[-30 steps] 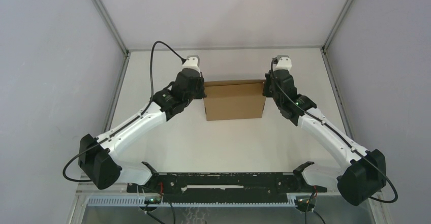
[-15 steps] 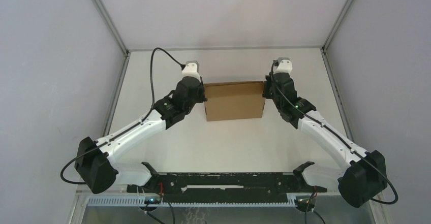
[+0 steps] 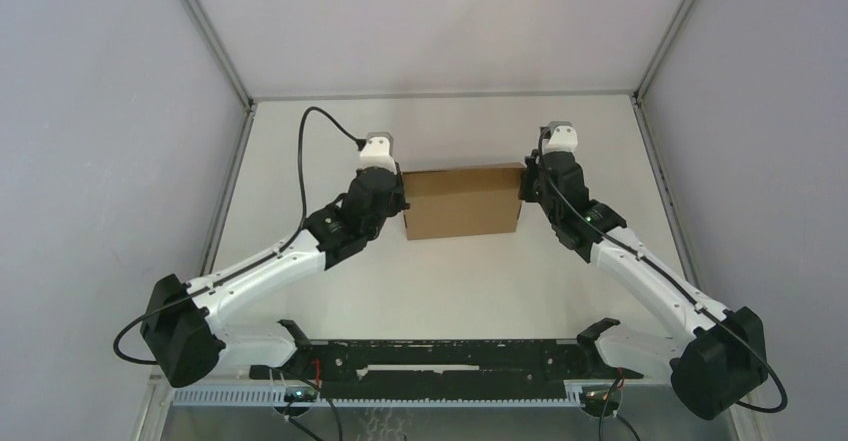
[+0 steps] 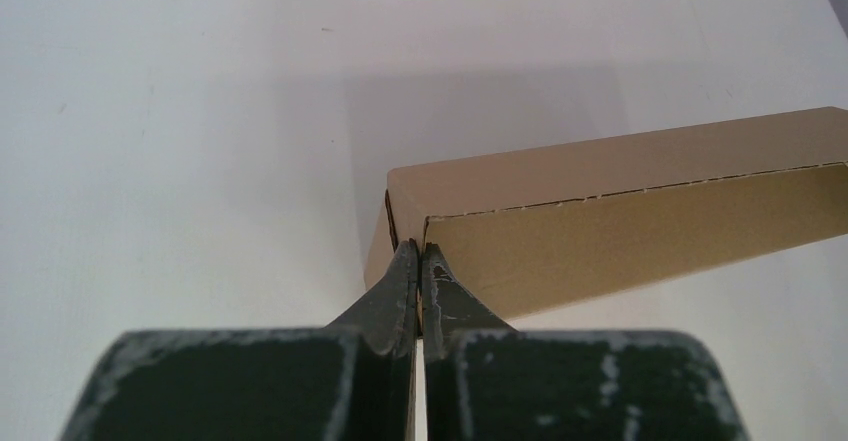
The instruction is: Fold the paper box
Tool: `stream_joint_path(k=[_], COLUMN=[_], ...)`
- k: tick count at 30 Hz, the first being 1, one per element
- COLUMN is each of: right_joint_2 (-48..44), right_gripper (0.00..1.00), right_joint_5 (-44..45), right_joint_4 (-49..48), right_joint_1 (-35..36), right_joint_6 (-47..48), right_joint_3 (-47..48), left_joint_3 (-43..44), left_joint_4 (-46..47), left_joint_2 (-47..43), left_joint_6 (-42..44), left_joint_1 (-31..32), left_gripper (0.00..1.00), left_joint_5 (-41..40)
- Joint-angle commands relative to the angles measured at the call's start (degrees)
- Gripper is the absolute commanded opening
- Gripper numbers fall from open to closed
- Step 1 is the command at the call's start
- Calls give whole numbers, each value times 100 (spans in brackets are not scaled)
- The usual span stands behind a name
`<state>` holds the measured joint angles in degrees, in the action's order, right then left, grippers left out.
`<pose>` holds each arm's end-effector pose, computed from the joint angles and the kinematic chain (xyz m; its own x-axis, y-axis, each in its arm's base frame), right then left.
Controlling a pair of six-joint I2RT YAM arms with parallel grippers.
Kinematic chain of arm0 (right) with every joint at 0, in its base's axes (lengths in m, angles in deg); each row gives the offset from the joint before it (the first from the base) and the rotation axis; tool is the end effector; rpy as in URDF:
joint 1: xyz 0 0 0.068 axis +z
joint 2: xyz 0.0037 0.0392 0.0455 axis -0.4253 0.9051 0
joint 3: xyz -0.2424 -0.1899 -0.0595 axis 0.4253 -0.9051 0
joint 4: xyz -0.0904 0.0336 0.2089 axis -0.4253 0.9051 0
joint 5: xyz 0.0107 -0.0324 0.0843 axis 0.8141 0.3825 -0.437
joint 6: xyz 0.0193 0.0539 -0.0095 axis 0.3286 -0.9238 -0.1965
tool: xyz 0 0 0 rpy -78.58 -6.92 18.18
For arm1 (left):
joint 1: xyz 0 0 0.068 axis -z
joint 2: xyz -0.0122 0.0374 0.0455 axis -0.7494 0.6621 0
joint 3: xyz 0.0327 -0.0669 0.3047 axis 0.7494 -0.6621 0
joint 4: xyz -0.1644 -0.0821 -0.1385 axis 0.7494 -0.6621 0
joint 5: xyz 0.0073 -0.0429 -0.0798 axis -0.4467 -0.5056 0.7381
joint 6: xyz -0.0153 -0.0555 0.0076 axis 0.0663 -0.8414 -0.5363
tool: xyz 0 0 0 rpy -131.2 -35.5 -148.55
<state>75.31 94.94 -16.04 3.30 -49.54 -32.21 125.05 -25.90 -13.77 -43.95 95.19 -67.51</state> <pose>0.1878 0.0876 0.3380 -0.4492 0.0556 -0.8917 -0.0989 0.9888 0.1115 0.1794 -0.1595 0.3488 -0.3968 -0.1404 -0.9071 0.1550 0.9638 -0.2170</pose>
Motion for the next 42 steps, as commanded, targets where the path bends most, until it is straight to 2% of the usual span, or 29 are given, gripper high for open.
stream_joint_path(k=[1,4,8,19,27,32,42], right_joint_2=[83,-47,-215,-731,-992,-1125,-1551], right_gripper=[4,16,27,45,64,76,84], right_joint_5=[-803,-876,-1059,-1603,-1695,-2124,-2592], right_joint_4=[1040,1104,1120,992,1009,875,771], right_joint_1=[54,47,-8,-316,-565,-849,-1381], right_joint_6=[-282,-280,-306,-380,-427,-558,-675], right_joint_3=[-353,-353,-399,-512,-556,-708,-793], left_joint_3=[-276,-295,-331,-220,-177,-150,-93], left_joint_4=[-102,-85,-67,-78,-58,-57,-57], left_joint_2=[56,48,52,259,344,386,508], left_joint_6=[-16,-6,2,50,59,86,104], left_joint_1=[273,300,318,320,318,322,318], left_gripper=[0,0,0,0,0,0,0], left_joint_5=[387,324,259,194,185,172,176])
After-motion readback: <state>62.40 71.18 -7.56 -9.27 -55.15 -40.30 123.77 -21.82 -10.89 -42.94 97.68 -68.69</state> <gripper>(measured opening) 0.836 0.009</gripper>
